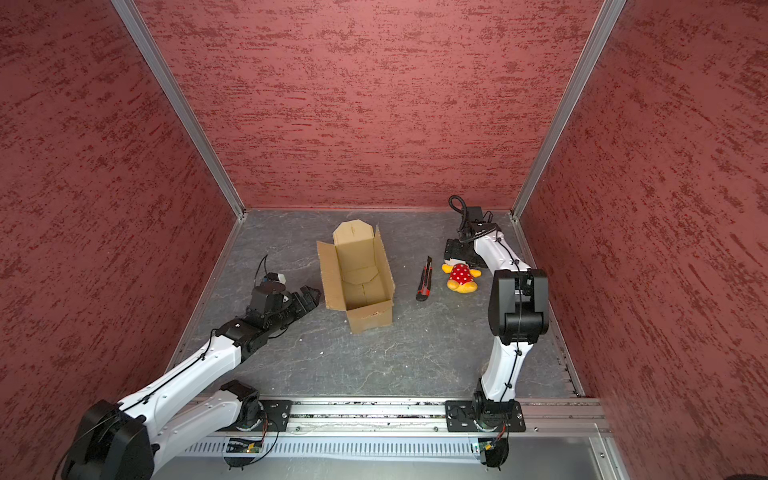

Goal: Unpack the express box

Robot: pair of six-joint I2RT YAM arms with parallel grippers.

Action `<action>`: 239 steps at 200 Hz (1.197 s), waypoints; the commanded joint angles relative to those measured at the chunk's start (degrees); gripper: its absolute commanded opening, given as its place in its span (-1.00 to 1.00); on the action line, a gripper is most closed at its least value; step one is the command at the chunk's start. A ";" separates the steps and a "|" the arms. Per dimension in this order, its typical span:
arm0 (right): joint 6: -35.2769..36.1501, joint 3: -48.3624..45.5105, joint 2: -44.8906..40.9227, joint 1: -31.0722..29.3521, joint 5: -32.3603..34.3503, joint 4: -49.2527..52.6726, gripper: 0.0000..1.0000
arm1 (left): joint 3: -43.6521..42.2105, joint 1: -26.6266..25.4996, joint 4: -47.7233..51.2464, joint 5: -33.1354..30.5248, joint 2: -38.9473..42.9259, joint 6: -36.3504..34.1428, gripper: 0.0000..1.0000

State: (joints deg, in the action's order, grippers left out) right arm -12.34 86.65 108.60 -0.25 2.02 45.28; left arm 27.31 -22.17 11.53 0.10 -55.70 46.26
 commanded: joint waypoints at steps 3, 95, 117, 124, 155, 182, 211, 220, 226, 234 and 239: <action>0.65 1.79 -2.71 0.23 1.31 1.44 0.97 | -0.68 0.18 -1.42 0.47 0.61 0.30 0.99; 0.21 -6.57 -12.98 -0.27 1.28 -2.54 0.98 | 0.86 3.70 -0.59 1.61 0.81 -2.34 0.99; -0.03 -11.03 -17.02 -0.58 0.47 -5.80 0.98 | 2.75 5.81 0.33 2.39 0.51 -4.28 0.99; -0.14 -12.68 -18.61 -0.71 0.11 -7.15 0.98 | 3.23 6.52 0.51 2.73 0.35 -4.89 0.99; -2.05 -20.70 -24.89 -1.74 -0.70 -13.74 0.98 | 5.41 9.31 1.22 3.33 -0.58 -7.34 0.99; -2.84 -27.81 -30.89 -3.21 -0.40 -19.70 0.98 | 8.03 11.30 2.36 3.25 -1.75 -10.02 0.99; -4.31 -35.88 -37.79 -5.21 0.40 -27.89 0.98 | 10.31 13.35 3.74 1.31 -1.98 -12.51 0.99; -4.70 -37.86 -39.69 -6.06 0.79 -29.71 0.98 | 10.69 14.13 3.76 0.66 -1.72 -13.39 0.99; -4.80 -39.17 -40.90 -6.51 1.10 -30.70 0.98 | 10.88 14.60 3.76 0.16 -1.48 -14.00 0.99; -4.93 -40.47 -42.40 -7.21 1.44 -31.73 0.98 | 11.25 15.40 3.76 -0.16 -1.21 -14.82 0.99; -4.94 -41.23 -43.27 -7.66 1.59 -32.21 0.98 | 11.40 15.79 3.89 -0.51 -1.04 -15.42 0.99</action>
State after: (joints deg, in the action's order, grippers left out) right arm -15.86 48.25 69.04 -6.17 1.98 21.06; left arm 37.15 -8.21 14.20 1.91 -57.69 35.09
